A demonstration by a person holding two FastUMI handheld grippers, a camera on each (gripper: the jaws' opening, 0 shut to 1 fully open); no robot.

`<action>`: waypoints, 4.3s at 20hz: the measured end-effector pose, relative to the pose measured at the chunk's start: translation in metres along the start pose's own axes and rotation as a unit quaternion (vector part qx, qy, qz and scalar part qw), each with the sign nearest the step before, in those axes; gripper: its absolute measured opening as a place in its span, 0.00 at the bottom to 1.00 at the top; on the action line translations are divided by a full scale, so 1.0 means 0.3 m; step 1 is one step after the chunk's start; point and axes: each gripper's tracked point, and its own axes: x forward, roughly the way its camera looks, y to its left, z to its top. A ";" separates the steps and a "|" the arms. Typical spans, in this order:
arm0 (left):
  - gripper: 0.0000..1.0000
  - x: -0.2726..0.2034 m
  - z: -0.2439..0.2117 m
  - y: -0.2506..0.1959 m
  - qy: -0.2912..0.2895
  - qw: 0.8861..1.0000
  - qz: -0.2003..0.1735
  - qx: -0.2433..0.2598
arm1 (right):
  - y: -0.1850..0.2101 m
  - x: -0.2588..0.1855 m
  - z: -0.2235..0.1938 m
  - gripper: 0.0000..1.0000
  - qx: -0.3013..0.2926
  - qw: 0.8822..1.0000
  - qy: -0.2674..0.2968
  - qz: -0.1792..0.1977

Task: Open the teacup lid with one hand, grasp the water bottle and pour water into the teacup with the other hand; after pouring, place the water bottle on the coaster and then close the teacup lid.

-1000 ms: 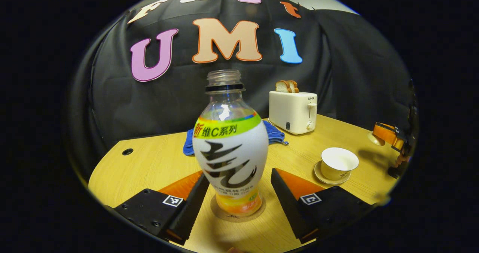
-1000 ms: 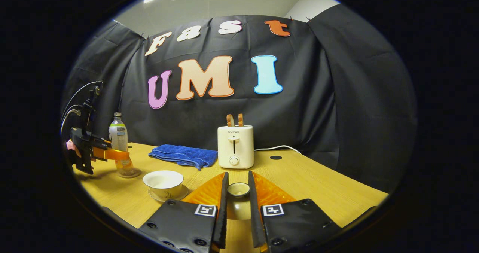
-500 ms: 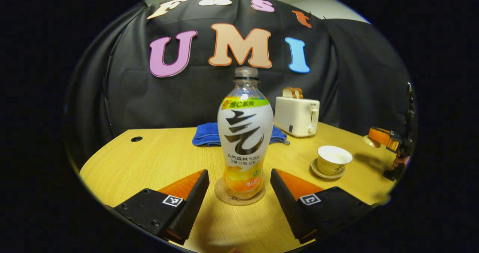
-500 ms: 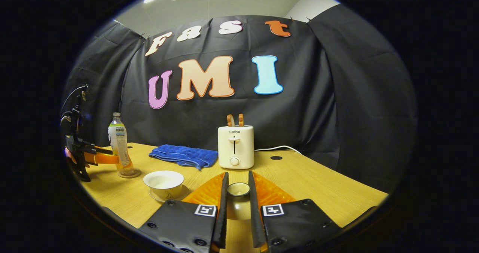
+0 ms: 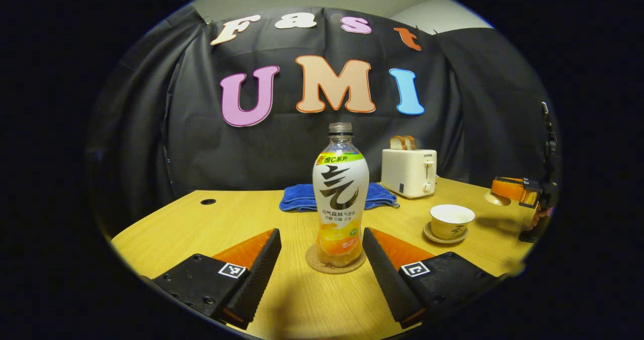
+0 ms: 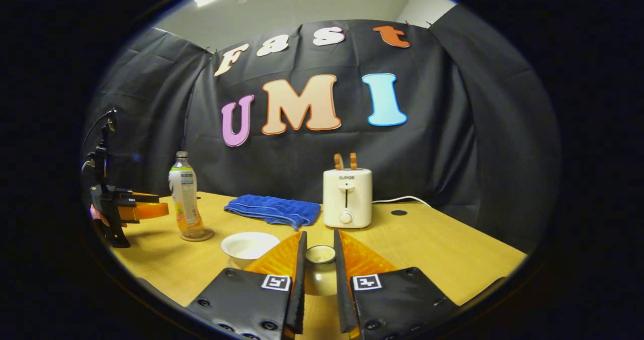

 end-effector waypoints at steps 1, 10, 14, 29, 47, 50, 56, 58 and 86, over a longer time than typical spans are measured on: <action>0.95 -0.012 0.014 0.013 -0.010 1.000 0.009 -0.001 | 0.019 0.010 -0.001 0.30 0.001 1.000 0.001 0.009; 0.95 -0.087 0.038 0.133 -0.035 0.996 0.081 0.001 | 0.218 0.112 -0.007 0.31 0.004 0.996 0.006 0.085; 0.95 -0.117 0.038 0.210 -0.033 0.991 0.132 0.000 | 0.292 0.150 -0.023 0.31 0.003 0.993 0.018 0.116; 0.95 -0.117 0.039 0.223 -0.032 0.990 0.137 -0.002 | 0.351 0.205 -0.080 0.51 0.001 0.988 0.074 0.137; 0.95 -0.126 0.041 0.236 -0.032 0.989 0.144 -0.002 | 0.164 -0.009 0.004 0.96 0.002 0.999 0.002 0.050; 0.95 -0.133 0.039 0.244 -0.032 0.988 0.149 -0.002 | 0.098 -0.029 0.007 0.92 0.001 1.000 -0.002 0.015; 0.95 -0.148 0.036 0.253 -0.031 0.986 0.163 -0.004 | -0.004 -0.040 0.009 0.96 -0.002 0.999 -0.004 -0.053; 0.95 -0.151 0.036 0.259 -0.031 0.986 0.166 -0.004 | -0.016 -0.040 0.010 0.96 -0.002 0.998 -0.005 -0.064; 0.94 -0.157 0.038 0.271 -0.032 0.983 0.179 -0.002 | -0.049 -0.036 0.008 0.96 -0.003 0.996 -0.007 -0.088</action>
